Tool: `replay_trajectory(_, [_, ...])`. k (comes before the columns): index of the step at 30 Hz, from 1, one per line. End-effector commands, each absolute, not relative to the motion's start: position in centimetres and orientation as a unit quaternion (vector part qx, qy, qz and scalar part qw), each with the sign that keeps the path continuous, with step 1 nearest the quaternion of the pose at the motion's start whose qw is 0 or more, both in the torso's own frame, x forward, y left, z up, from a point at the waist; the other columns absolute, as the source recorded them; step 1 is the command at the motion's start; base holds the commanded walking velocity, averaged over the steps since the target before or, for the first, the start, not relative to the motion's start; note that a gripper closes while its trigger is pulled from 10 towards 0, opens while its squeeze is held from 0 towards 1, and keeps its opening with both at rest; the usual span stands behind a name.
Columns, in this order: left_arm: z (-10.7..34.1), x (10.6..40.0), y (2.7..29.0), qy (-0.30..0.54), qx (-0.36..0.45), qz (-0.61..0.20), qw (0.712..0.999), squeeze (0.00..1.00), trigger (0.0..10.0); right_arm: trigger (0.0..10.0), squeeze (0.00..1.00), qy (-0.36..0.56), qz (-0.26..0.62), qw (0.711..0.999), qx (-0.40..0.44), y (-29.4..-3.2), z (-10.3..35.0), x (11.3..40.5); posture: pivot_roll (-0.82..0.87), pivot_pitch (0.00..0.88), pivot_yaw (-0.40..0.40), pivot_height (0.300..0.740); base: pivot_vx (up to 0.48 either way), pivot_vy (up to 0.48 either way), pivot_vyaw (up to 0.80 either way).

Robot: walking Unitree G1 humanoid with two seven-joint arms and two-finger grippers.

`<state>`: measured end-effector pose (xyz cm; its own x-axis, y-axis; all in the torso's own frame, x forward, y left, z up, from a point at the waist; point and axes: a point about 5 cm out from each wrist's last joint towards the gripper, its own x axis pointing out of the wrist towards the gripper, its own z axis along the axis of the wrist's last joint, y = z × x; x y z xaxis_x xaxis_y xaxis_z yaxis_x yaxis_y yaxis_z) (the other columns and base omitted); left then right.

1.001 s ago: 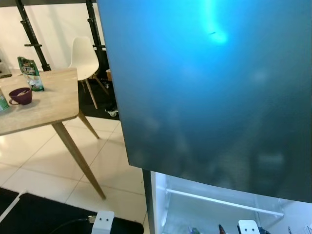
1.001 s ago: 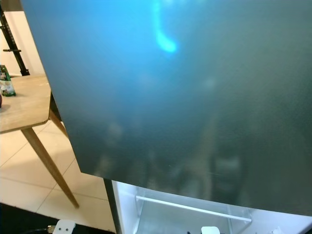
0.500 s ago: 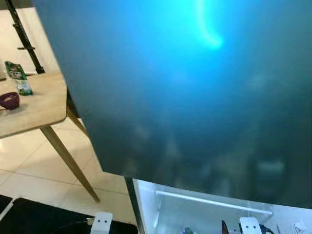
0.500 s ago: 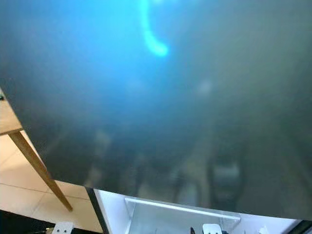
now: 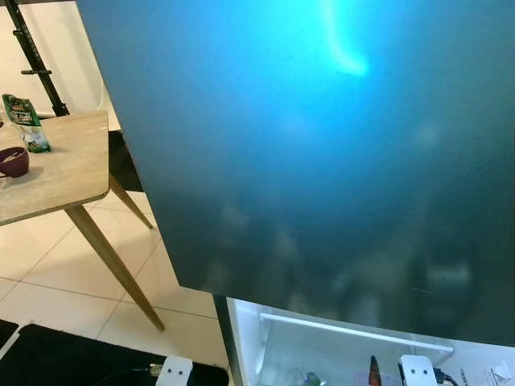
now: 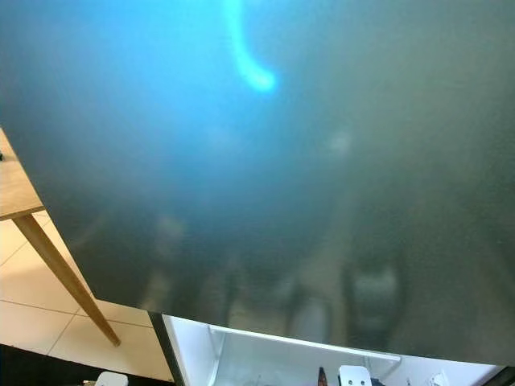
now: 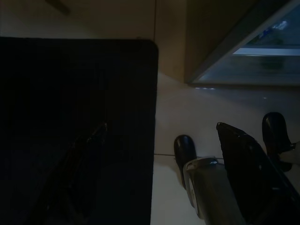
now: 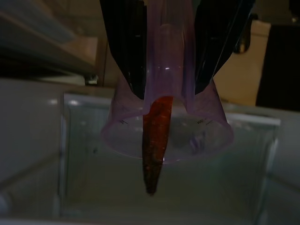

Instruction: Restocking fridge

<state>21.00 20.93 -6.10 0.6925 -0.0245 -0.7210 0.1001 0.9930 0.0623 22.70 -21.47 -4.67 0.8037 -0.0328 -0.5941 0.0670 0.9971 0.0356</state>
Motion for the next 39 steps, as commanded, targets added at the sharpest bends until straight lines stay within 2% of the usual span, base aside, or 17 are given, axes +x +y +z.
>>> replay_trajectory(1, [-6.4,20.3,21.5,0.398,0.05,-0.03,0.916,0.0,10.0,10.0,0.0,0.303,-0.029,0.952,0.031,-21.5,-4.6,22.7,-0.07,0.128,0.033,0.72,0.0,0.0,0.0])
replay_trajectory(19, [-6.2,20.5,21.3,0.391,0.066,-0.052,0.917,0.0,10.0,10.0,0.0,0.182,-0.011,0.982,0.052,-20.7,-1.7,25.0,-0.07,0.13,0.038,0.701,0.0,0.0,0.0])
replay_trajectory(26, [-6.3,20.4,21.2,0.391,0.068,-0.056,0.916,0.0,10.0,10.0,0.0,0.175,0.023,0.983,0.055,-20.3,-1.7,24.6,-0.07,0.128,0.038,0.701,0.0,0.0,0.0])
replay_trajectory(31, [-6.4,20.2,21.1,0.393,0.07,-0.06,0.915,0.0,10.0,10.0,0.0,0.181,0.053,0.981,0.051,-19.9,-2.2,23.6,-0.07,0.123,0.035,0.701,0.0,0.0,0.0])
replay_trajectory(32, [-6.5,20.1,21.0,0.392,0.069,-0.061,0.915,0.0,10.0,10.0,0.0,0.166,0.061,0.983,0.042,-20.1,-2.2,22.7,-0.07,0.12,0.029,0.701,0.0,0.0,0.0])
replay_trajectory(39, [-6.5,19.9,21.1,0.39,0.064,-0.056,0.917,0.0,10.0,10.0,0.0,0.105,0.014,0.993,0.046,-21.0,-1.2,21.6,-0.07,0.116,0.02,0.701,0.0,0.0,0.0])
